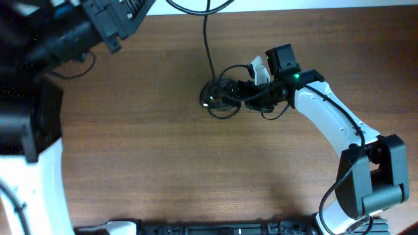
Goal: Untangle cables
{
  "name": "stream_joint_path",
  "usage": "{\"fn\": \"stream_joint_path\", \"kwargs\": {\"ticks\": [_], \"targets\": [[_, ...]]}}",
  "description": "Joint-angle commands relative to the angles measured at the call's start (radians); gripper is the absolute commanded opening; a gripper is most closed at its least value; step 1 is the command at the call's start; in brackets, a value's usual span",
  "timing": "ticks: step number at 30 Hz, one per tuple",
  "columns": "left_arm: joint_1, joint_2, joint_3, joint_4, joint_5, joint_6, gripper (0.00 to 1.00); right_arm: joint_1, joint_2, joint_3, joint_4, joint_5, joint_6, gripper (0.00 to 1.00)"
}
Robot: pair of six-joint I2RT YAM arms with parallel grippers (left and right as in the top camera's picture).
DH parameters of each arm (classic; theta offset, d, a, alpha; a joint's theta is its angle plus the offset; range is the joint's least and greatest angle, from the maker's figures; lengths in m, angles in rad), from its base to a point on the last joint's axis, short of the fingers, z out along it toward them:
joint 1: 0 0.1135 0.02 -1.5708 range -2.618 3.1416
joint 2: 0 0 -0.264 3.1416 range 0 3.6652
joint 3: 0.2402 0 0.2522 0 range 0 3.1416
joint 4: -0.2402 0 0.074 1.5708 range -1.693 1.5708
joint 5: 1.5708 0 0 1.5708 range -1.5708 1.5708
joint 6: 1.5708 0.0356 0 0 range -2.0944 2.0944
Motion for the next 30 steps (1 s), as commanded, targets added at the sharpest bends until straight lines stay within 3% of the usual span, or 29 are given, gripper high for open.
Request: {"fn": "stream_joint_path", "kwargs": {"ticks": [1, 3, 5, 9, 11, 13, 14, 16, 20, 23, 24, 25, 27, 29, 30], "targets": [[0.003, -0.059, 0.016, 0.01, -0.145, -0.037, 0.0, 0.001, 0.002, 0.002, 0.048, -0.119, 0.011, 0.93], [0.003, -0.058, 0.016, -0.016, -0.207, -0.032, 0.0, 0.0, 0.002, 0.003, 0.095, -0.192, 0.011, 0.93], [0.003, -0.058, 0.016, -0.075, -0.436, -0.026, 0.0, -0.032, 0.002, 0.013, 0.108, -0.292, 0.007, 0.93], [0.003, -0.061, 0.016, -0.091, -0.464, -0.037, 0.0, -0.11, -0.009, 0.113, 0.111, -0.653, -0.163, 0.93], [0.003, -0.061, 0.016, -0.146, -0.516, -0.037, 0.0, -0.064, -0.014, 0.123, 0.171, -0.661, -0.162, 0.93], [0.003, -0.061, 0.016, -0.212, -0.568, -0.037, 0.0, 0.019, -0.026, 0.123, 0.389, -0.671, -0.108, 0.93], [0.003, -0.061, 0.016, -0.229, -0.585, -0.037, 0.0, 0.043, -0.029, 0.123, 0.529, -0.666, -0.002, 0.93], [0.003, -0.061, 0.016, -0.234, -0.581, -0.038, 0.0, 0.084, -0.029, 0.123, 0.67, -0.573, 0.072, 0.93], [0.002, -0.061, 0.016, -0.235, -0.5, -0.038, 0.0, 0.219, -0.013, 0.123, 0.663, -0.12, 0.071, 0.93], [0.002, -0.061, 0.016, -0.26, -0.455, -0.042, 0.0, 0.273, -0.01, 0.123, 0.654, -0.018, -0.002, 0.86], [0.002, -0.061, 0.016, -0.26, -0.431, -0.06, 0.0, 0.289, -0.01, 0.123, 0.631, 0.019, -0.001, 0.81], [0.002, -0.061, 0.016, -0.26, -0.423, -0.06, 0.0, 0.292, -0.01, 0.123, 0.621, 0.022, -0.002, 0.58], [0.002, -0.061, 0.016, -0.27, -0.435, -0.06, 0.0, 0.29, -0.01, 0.123, 0.622, 0.022, 0.0, 0.37], [0.002, -0.061, 0.016, -0.275, -0.466, -0.059, 0.0, 0.291, -0.01, 0.123, 0.612, 0.005, 0.008, 0.07], [0.002, -0.061, 0.016, -0.3, -0.562, -0.047, 0.0, 0.29, -0.01, 0.123, 0.604, -0.042, 0.072, 0.04]]}}
